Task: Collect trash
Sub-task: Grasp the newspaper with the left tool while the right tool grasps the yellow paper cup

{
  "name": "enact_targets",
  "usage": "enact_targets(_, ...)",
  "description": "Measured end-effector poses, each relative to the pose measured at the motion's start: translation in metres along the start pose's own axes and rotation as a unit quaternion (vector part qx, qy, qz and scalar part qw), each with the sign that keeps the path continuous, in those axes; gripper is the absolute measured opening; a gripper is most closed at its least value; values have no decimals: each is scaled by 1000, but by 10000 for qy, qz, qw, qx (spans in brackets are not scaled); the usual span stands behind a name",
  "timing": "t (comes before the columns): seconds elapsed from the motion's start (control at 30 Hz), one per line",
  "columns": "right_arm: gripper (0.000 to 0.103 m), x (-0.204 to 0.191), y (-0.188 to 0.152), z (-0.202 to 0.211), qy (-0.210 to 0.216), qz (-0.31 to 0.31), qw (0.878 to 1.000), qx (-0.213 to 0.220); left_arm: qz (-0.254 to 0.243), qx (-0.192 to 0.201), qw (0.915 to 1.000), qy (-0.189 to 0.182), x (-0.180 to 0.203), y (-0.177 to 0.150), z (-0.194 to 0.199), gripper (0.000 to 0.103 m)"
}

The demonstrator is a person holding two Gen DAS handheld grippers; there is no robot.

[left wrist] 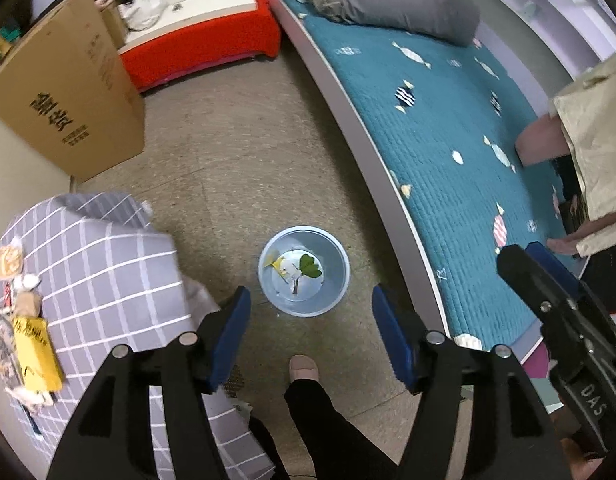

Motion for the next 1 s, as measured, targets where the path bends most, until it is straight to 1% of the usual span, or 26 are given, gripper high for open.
enact_targets(0.13,66,-32,-4,-5,167,349,9992,-121,280,119,9995,78,-29,-18,14,62)
enact_targets(0.2,66,-56,-8,-9,274,557,9979,-205,445,174,9988,131,-49,-28,22,62)
enact_targets(0.37,66,-119,-23,-21,536,1068,9921,-389,997,318,9943,222,-110,-63,41,62)
enact_targets(0.53,67,-191,-45,-36,781,1581,9824,-618,1600,433,9858,285,-183,-102,58,62)
enact_targets(0.63,68,-233,-61,-47,906,1789,9765,-787,1951,456,9792,319,-226,-125,65,62)
enact_targets(0.77,69,-277,-79,-63,1024,1980,9699,-984,2394,468,9691,377,-286,-155,70,62)
enact_targets(0.93,72,-319,-97,-87,1060,1944,9680,-1182,2705,432,9606,464,-346,-178,69,62)
enact_targets(1.0,72,-329,-101,-96,1058,1885,9684,-1246,2772,399,9589,466,-368,-183,66,62)
Point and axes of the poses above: each gripper's, at about its wrist camera, not at the fingertips, and z roughly against the way its jaws point, x to its right, y to its top, the point moved 2 cm from there along -z, roughly the way its jaws point, and after that the axes turned 11 degrees about -x, right-handed, at the moved point
